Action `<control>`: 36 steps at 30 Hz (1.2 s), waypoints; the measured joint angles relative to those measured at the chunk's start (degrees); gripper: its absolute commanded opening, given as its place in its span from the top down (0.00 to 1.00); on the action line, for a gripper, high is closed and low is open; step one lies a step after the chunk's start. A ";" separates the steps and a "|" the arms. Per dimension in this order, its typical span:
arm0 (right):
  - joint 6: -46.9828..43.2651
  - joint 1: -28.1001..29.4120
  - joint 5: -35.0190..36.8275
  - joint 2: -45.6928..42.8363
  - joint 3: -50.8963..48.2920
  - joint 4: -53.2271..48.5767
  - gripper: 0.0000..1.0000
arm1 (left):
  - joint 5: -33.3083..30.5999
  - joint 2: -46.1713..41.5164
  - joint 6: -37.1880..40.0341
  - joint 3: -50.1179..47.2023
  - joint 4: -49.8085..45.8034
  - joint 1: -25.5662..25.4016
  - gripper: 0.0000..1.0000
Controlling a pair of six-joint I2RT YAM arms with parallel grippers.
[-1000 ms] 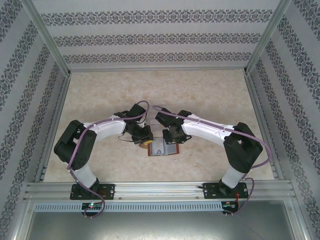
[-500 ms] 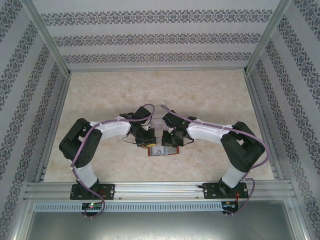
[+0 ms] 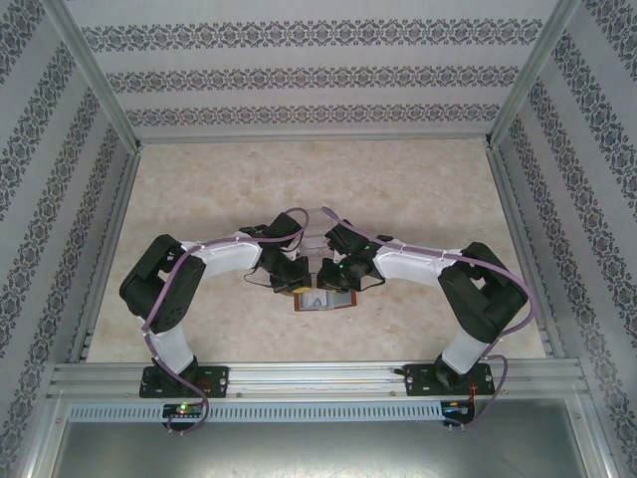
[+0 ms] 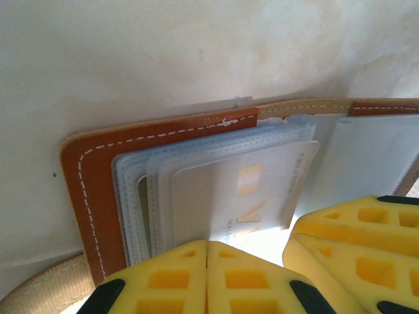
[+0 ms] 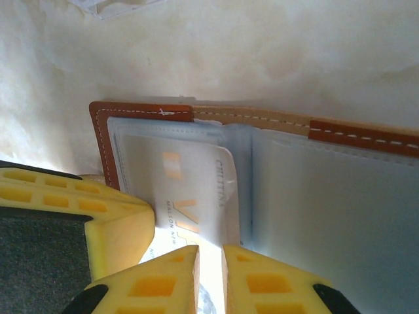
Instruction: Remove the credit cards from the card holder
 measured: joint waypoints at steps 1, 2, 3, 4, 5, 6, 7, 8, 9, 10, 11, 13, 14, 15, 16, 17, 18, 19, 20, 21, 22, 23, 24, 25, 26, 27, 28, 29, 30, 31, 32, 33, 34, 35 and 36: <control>0.00 0.00 0.00 0.00 0.00 0.07 0.83 | 0.00 0.00 0.00 0.00 0.00 0.00 0.93; 0.00 0.00 0.00 0.00 0.00 0.11 0.83 | 0.00 0.00 0.00 0.00 0.00 0.00 0.93; 0.00 0.00 0.00 0.00 0.02 0.11 0.82 | 0.00 0.00 0.00 0.00 0.00 0.00 0.93; -0.02 0.00 0.02 0.02 0.02 0.09 0.82 | 0.00 0.00 0.00 0.00 0.00 0.00 0.93; -0.02 0.00 0.02 0.02 0.02 0.07 0.81 | 0.00 0.00 0.00 0.00 0.00 0.00 0.93; -0.02 0.00 0.04 0.07 0.02 -0.04 0.81 | 0.00 0.00 0.00 0.00 0.00 0.00 0.93; -0.04 0.00 0.07 0.13 0.02 -0.20 0.80 | 0.00 0.00 0.00 0.00 0.00 0.00 0.93; -0.04 0.00 0.22 0.24 0.02 -0.52 0.79 | 0.00 0.00 0.00 0.00 0.00 0.00 0.93; -0.07 0.00 0.33 0.42 0.02 -0.79 0.78 | 0.00 0.00 0.00 0.00 0.00 0.00 0.93; -0.09 0.00 0.50 0.59 0.02 -1.07 0.77 | 0.00 0.00 0.00 0.00 0.00 0.00 0.93; -0.11 0.00 0.74 0.70 0.02 -1.38 0.76 | 0.00 0.00 0.00 0.00 0.00 0.00 0.93; -0.26 0.00 1.01 0.79 0.02 -1.90 0.76 | 0.00 0.00 0.00 0.00 0.00 0.00 0.93; -0.26 0.00 1.20 0.79 0.02 -2.10 0.76 | 0.00 0.00 0.00 0.00 0.00 0.00 0.93; -0.28 0.00 1.38 0.79 0.02 -2.25 0.75 | 0.00 0.00 0.00 0.00 0.00 0.00 0.93; -0.31 0.00 1.62 0.79 0.02 -2.45 0.75 | 0.00 0.00 0.02 0.00 0.00 0.00 0.93; -0.44 0.00 1.84 0.79 0.02 -2.67 0.76 | 0.00 0.00 0.02 0.00 0.00 0.00 0.92; -0.52 0.00 1.99 0.79 0.04 -2.82 0.78 | 0.00 0.00 0.02 0.00 0.00 0.00 0.93; -0.72 0.00 2.05 0.79 0.04 -2.91 0.80 | 0.00 0.00 0.02 0.00 0.00 0.00 0.93; -0.85 0.00 2.12 0.76 0.04 -2.93 0.81 | 0.00 0.00 0.02 0.00 0.00 0.00 0.93; -0.94 0.00 2.14 0.66 0.04 -2.93 0.82 | 0.00 0.00 0.02 0.00 0.00 0.00 0.93; -0.98 0.00 2.21 0.52 0.04 -2.91 0.83 | 0.00 0.00 0.02 0.00 0.00 0.00 0.92; -0.98 0.00 2.21 0.31 0.04 -2.93 0.84 | 0.00 0.00 0.02 0.00 0.00 0.00 0.92; -1.01 0.00 2.21 0.07 0.04 -2.91 0.84 | 0.00 0.00 0.02 0.00 0.00 0.00 0.93; -0.98 0.00 2.19 -0.13 0.04 -2.86 0.84 | 0.00 0.00 0.02 0.00 0.00 0.00 0.93; -0.96 0.00 2.14 -0.28 0.07 -2.84 0.84 | 0.00 0.00 0.02 0.00 0.00 0.00 0.93; -0.94 0.00 2.05 -0.33 0.11 -2.80 0.84 | 0.00 0.00 0.02 0.00 0.00 0.00 0.93; -0.94 0.00 1.95 -0.33 0.13 -2.69 0.84 | 0.00 0.00 0.02 0.00 0.00 0.00 0.93; -0.92 0.00 1.88 -0.33 0.13 -2.56 0.84 | 0.00 0.00 0.02 0.00 0.00 0.00 0.93; -0.92 0.00 1.79 -0.33 0.13 -2.47 0.84 | 0.00 0.00 0.02 0.00 0.00 0.00 0.93; -0.92 0.00 1.77 -0.31 0.13 -2.32 0.84 | 0.00 0.00 0.02 0.00 0.00 0.00 0.93; -0.92 0.00 1.77 -0.31 0.13 -2.21 0.85 | 0.00 0.00 0.02 0.00 0.00 0.00 0.93; -0.90 0.00 1.75 -0.31 0.13 -2.03 0.85 | 0.00 0.00 0.02 0.00 0.00 0.00 0.93; -0.92 0.00 1.75 -0.31 0.13 -1.92 0.85 | 0.00 0.00 0.02 0.00 0.00 0.00 0.93; -0.90 0.00 1.73 -0.31 0.13 -1.77 0.85 | 0.00 0.00 0.02 0.00 0.00 0.00 0.93; -0.87 0.00 1.68 -0.31 0.13 -1.55 0.86 | 0.00 0.00 0.02 0.00 0.00 0.00 0.92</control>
